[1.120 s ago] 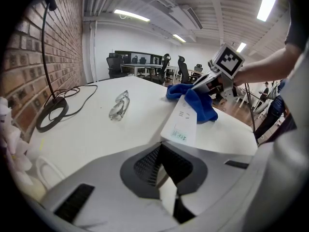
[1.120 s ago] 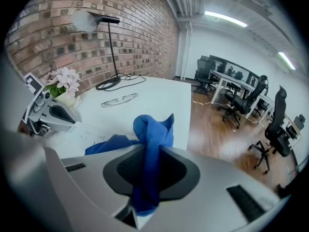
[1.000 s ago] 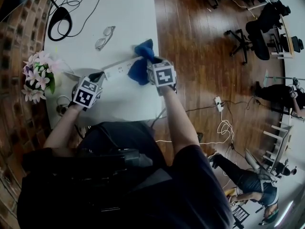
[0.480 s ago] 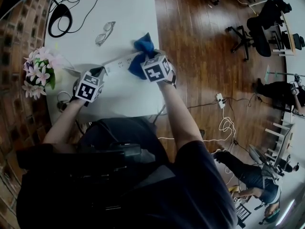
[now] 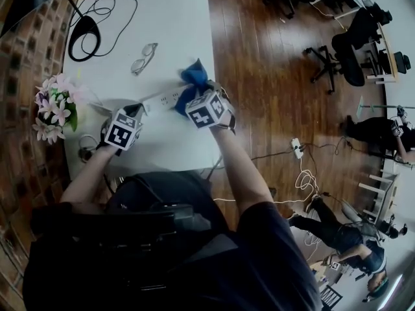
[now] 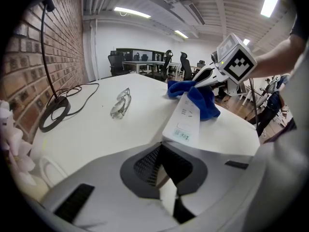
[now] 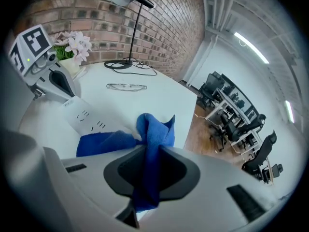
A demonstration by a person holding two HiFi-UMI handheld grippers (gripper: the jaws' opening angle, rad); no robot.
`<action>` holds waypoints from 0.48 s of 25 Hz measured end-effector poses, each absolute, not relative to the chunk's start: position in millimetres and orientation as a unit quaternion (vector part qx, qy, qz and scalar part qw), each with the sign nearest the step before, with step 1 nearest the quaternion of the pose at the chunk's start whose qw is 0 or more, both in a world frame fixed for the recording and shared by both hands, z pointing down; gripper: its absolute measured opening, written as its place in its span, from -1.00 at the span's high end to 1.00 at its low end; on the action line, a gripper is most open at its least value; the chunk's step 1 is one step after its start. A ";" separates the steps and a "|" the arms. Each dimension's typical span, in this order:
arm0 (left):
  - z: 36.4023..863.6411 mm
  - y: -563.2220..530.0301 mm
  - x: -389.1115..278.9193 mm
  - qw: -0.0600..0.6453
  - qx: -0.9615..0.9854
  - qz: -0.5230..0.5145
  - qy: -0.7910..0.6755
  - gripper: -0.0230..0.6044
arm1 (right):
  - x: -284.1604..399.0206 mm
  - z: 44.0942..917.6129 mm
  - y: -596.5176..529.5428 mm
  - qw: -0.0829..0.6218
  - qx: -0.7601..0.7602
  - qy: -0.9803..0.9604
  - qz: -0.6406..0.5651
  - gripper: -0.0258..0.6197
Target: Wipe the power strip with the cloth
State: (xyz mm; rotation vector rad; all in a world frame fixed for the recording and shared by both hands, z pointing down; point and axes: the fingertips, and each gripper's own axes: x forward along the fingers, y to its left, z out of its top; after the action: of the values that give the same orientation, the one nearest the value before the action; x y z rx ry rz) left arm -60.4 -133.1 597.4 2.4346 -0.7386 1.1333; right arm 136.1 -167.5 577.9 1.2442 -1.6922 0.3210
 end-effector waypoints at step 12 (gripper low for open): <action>598.4 -135.1 -61.5 0.154 0.864 0.397 -0.271 0.94 | 134.1 572.5 -168.7 0.491 0.526 -0.688 0.091 0.77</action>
State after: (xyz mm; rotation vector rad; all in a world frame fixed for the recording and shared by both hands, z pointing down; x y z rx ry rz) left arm -61.5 -135.1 598.4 2.4761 -0.7756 1.1374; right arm 134.1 -168.7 572.5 1.2766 -1.6708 0.2214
